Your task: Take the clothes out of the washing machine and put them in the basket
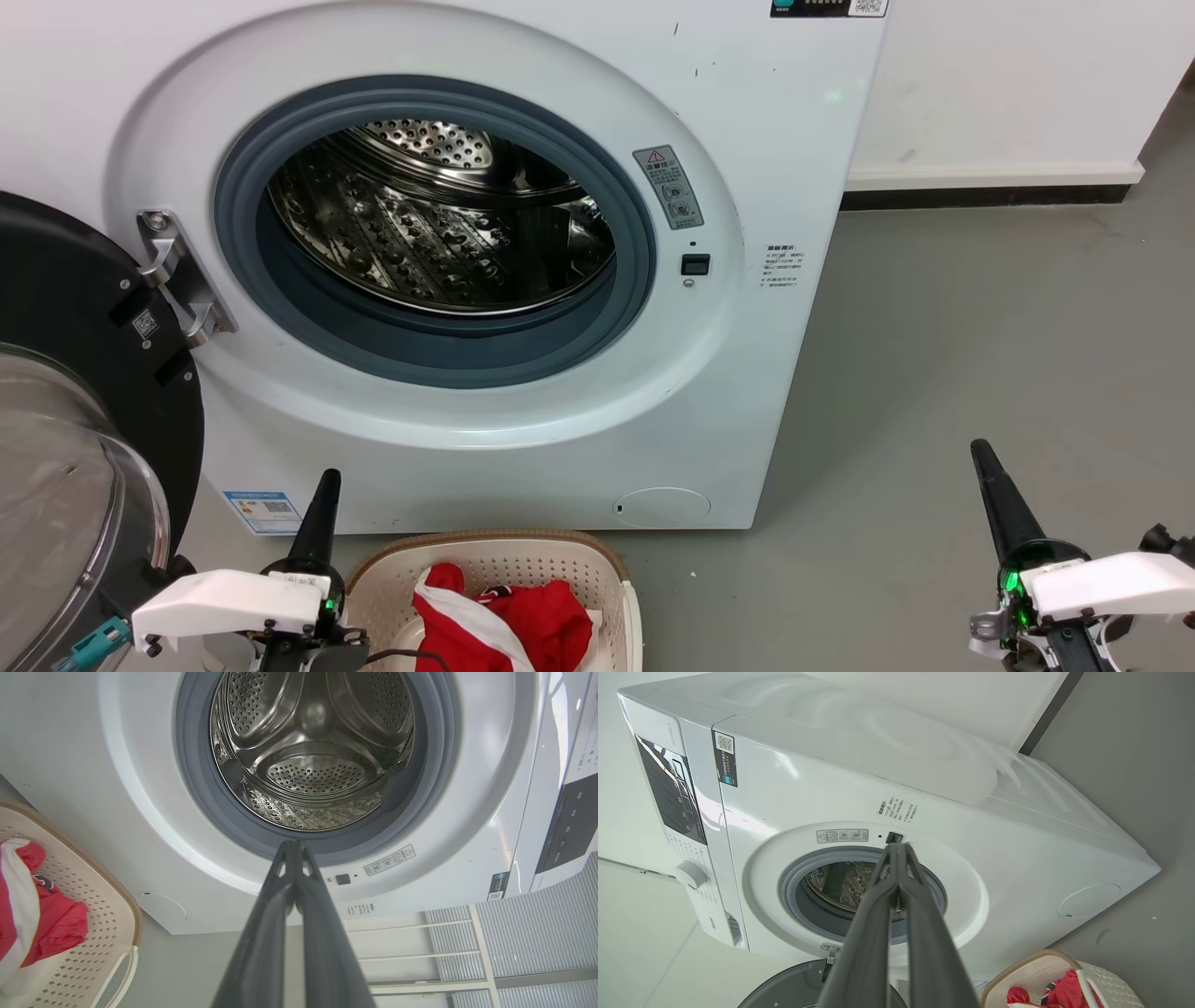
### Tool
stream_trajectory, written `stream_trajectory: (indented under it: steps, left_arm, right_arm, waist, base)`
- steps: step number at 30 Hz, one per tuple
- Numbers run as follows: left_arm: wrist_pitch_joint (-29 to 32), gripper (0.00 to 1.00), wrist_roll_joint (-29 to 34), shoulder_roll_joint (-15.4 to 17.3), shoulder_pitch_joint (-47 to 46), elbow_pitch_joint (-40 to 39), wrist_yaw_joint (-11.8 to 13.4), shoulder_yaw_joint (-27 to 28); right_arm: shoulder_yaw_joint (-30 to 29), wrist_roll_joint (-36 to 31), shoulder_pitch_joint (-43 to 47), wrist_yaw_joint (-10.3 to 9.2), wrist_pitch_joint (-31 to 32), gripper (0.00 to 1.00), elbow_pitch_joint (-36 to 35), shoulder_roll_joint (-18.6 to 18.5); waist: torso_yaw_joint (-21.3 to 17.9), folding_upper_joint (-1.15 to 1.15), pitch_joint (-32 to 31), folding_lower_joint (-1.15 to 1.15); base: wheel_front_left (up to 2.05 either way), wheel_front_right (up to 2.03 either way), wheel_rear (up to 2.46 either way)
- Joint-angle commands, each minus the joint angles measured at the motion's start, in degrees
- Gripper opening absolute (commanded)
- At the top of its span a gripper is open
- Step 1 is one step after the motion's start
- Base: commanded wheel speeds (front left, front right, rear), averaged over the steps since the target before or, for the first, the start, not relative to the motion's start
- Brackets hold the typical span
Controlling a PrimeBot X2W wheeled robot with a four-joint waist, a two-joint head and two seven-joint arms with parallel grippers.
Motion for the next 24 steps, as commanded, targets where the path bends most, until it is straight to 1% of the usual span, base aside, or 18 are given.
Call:
stream_trajectory:
  steps: [1, 24]
  left_arm:
    - [0.32, 0.00, -1.36, -0.25, -1.17, -0.16, -0.45, 0.47]
    - [1.84, 0.00, -11.47, -1.10, -2.21, 1.21, -1.73, 1.53]
  right_arm:
    - [-0.26, 1.47, -1.39, 0.00, 0.11, 0.00, 0.07, -0.19]
    - [-1.52, 12.04, -2.91, 0.00, 1.31, 0.00, 3.00, 0.11]
  waist:
    - [0.02, 0.00, 0.03, 0.00]
    - [0.28, 0.00, 0.45, 0.00]
  base:
    - [0.00, 0.00, 0.00]
    - [0.00, 0.00, 0.00]
